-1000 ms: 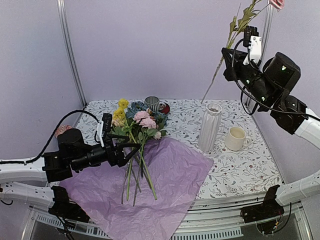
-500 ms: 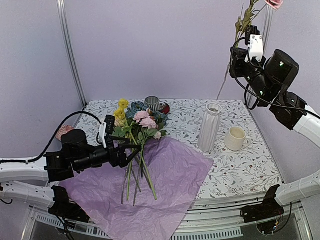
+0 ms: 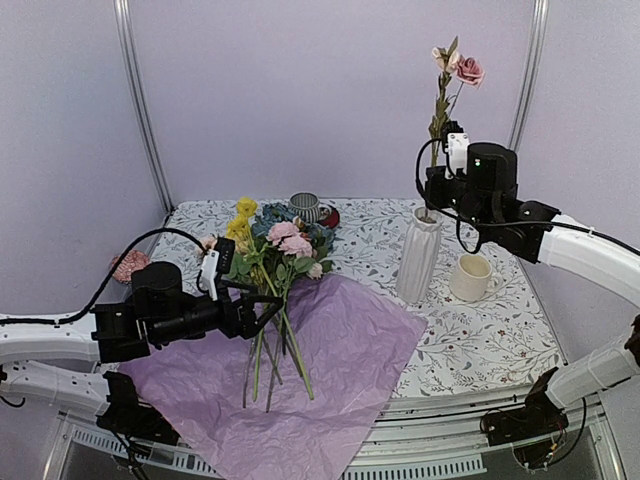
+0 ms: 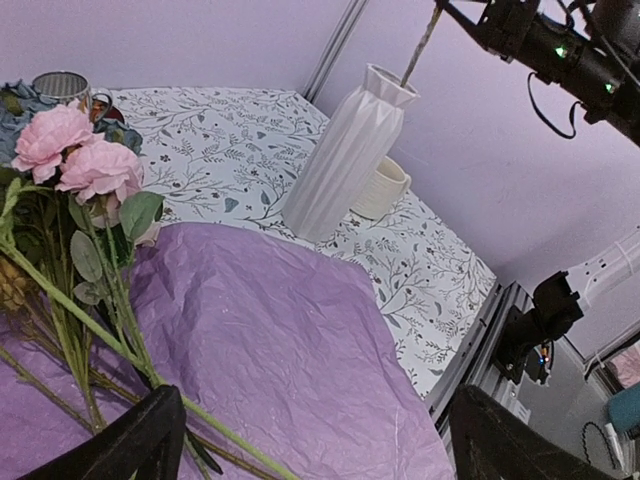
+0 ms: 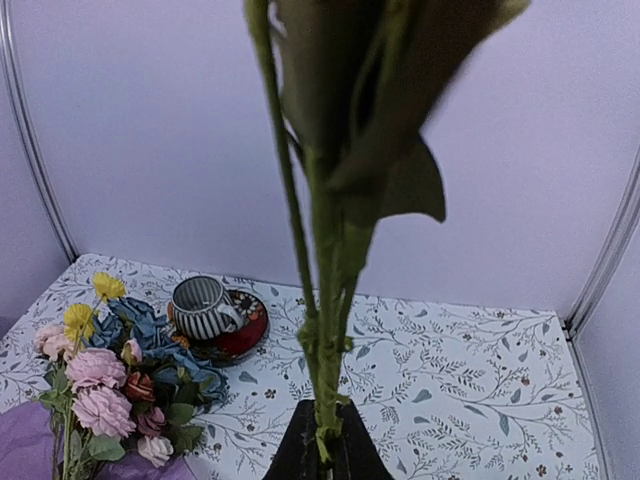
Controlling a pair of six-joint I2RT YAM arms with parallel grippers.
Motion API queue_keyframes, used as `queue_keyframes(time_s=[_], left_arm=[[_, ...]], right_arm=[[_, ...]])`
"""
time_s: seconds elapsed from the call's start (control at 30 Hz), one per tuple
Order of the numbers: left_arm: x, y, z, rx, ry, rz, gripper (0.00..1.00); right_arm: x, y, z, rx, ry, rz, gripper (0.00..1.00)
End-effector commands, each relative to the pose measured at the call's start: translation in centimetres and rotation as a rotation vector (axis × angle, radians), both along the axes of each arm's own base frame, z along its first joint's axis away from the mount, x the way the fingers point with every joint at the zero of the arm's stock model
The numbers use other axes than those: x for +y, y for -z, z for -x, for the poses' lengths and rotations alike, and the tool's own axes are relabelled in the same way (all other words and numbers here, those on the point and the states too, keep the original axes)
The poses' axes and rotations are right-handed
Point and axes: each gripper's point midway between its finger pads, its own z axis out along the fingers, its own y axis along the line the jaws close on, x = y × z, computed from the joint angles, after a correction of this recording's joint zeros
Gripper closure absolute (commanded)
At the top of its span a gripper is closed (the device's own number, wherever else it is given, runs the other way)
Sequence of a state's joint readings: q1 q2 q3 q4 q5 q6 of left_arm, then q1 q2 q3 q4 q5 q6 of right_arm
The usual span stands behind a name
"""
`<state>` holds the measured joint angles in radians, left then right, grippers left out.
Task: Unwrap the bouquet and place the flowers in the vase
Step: Place the fake flower in the vase, then pick up the fake flower from the flattened wrapping paper.
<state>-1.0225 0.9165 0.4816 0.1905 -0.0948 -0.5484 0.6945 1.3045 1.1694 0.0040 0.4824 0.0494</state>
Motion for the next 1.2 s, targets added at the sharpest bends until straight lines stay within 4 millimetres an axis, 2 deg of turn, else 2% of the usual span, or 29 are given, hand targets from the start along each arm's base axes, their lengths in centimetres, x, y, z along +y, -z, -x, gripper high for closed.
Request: queue_keyframes(time_s=[0.0, 0.03, 0.07, 0.17, 0.23, 0.4, 0.5, 0.57, 0.67, 0.77, 0.83, 0.97, 1.17], left_arm=[[0.0, 0.0, -0.1, 0.012, -0.015, -0.012, 0.06], [0.0, 0.0, -0.1, 0.014, -0.014, -0.014, 0.06], [0.0, 0.1, -0.1, 0.016, -0.014, -0.016, 0.06], [0.0, 0.2, -0.1, 0.021, -0.013, -0.019, 0.06], [0.1, 0.4, -0.1, 0.025, -0.018, -0.023, 0.06], [0.4, 0.8, -0.4, 0.036, -0.042, -0.036, 0.03], [1.2, 1.4, -0.8, 0.055, -0.090, -0.050, 0.02], [2.0, 1.8, -1.2, 0.076, -0.142, -0.057, 0.02], [3.1, 2.5, -1.9, 0.104, -0.215, -0.054, 0.02], [3.4, 3.0, -2.2, 0.128, -0.238, -0.032, 0.03], [3.2, 3.3, -2.3, 0.137, -0.224, -0.026, 0.09], [3.1, 4.6, -2.7, 0.183, -0.236, -0.053, 0.25], [2.2, 6.9, -3.4, 0.259, -0.210, -0.106, 0.42]], right_arm=[[-1.1, 5.2, -1.4, 0.154, 0.019, -0.084, 0.91], [-1.4, 5.8, -1.7, 0.170, 0.016, -0.096, 0.86], [-1.5, 6.1, -1.8, 0.181, 0.015, -0.110, 0.77], [-1.7, 6.0, -1.6, 0.186, 0.017, -0.115, 0.39], [-2.0, 5.3, -1.1, 0.175, 0.015, -0.120, 0.25], [-3.4, 2.5, 1.0, 0.135, 0.010, -0.133, 0.20], [-4.9, -0.5, 3.3, 0.074, 0.001, -0.182, 0.18], [-5.1, -2.5, 5.1, 0.035, -0.063, -0.213, 0.17], [-2.5, -5.5, 8.7, -0.025, -0.318, -0.221, 0.22], [0.5, -7.1, 12.3, -0.076, -0.587, -0.223, 0.27], [1.2, -6.8, 13.4, -0.097, -0.640, -0.226, 0.29], [3.2, -4.2, 13.0, -0.066, -0.667, -0.198, 0.31], [7.7, 2.8, 11.6, -0.007, -0.719, -0.185, 0.28]])
